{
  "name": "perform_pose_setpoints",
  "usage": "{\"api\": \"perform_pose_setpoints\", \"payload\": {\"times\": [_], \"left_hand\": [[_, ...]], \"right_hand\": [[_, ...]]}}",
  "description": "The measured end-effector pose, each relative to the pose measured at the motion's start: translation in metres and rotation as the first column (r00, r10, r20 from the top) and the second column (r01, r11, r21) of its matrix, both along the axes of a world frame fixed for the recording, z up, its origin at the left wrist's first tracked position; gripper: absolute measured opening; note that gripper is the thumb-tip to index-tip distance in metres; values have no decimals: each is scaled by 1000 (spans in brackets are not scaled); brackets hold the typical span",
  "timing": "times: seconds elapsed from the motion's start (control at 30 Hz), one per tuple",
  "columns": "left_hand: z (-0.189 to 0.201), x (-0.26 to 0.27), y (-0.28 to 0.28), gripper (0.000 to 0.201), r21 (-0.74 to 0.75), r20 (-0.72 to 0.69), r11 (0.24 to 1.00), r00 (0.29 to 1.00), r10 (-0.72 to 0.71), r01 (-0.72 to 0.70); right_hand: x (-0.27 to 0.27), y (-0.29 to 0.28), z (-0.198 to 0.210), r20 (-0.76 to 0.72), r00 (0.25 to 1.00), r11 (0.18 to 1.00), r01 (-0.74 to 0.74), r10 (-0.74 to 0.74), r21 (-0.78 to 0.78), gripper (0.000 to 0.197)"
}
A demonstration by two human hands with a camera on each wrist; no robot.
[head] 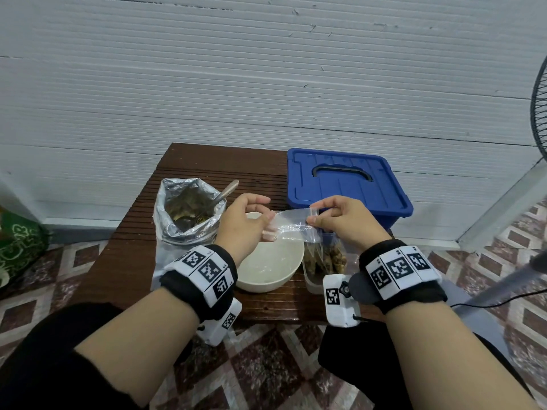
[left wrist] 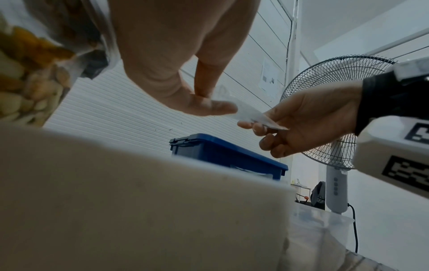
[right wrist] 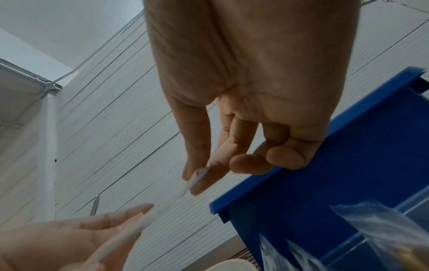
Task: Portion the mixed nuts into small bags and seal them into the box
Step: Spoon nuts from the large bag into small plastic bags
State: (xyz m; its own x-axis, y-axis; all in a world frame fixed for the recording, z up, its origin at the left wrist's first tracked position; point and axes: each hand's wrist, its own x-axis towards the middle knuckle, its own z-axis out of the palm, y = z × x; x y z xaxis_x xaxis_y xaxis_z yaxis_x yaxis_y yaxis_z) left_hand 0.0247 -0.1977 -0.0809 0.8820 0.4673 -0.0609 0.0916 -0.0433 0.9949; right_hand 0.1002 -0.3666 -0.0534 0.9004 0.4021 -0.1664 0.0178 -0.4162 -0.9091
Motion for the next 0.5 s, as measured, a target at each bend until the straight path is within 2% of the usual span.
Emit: {"api": "perform_pose_setpoints", "payload": {"times": [0.1, 0.13, 0.17, 0.2, 0.27, 0.33, 0.4, 0.43, 0.5], "left_hand": [[0, 1, 0, 9, 6, -22, 1000, 1000, 18, -18], [0, 2, 0, 12, 35, -20, 999, 1000, 16, -15], [-1, 2, 1, 24, 130, -16, 991, 1000, 2, 0], [-2, 2, 2, 42, 270, -17, 962, 999, -36, 39], [-1, -2, 1, 76, 489, -23, 857, 985, -174, 163], [0, -4, -2, 95, 631, -59, 725, 949, -310, 276], [-4, -4, -4, 97, 726, -98, 609, 925, -368, 319], [-6, -4, -4, 93, 742, -110, 585, 920, -375, 327], [-8, -4, -3, 83, 745, -104, 590, 928, -359, 312]], "right_hand": [[-1, -1, 1, 0, 1000, 1000, -3, 3, -4, 18], [-1, 0, 1, 7, 1000, 1000, -2, 2, -4, 19], [-1, -1, 1, 12, 1000, 1000, -1, 1, -4, 19], [-1, 0, 1, 14, 1000, 1000, 0, 0, -2, 20], [-1, 0, 1, 16, 1000, 1000, -9, 9, -7, 22], [-2, 2, 1, 23, 999, 999, -35, 36, -25, 26], [-5, 5, 1, 14, 998, 998, -63, 63, -21, 32], [-7, 6, 2, 5, 997, 997, -72, 72, -19, 35], [-10, 9, 3, -6, 997, 996, -82, 82, -19, 37]]}}
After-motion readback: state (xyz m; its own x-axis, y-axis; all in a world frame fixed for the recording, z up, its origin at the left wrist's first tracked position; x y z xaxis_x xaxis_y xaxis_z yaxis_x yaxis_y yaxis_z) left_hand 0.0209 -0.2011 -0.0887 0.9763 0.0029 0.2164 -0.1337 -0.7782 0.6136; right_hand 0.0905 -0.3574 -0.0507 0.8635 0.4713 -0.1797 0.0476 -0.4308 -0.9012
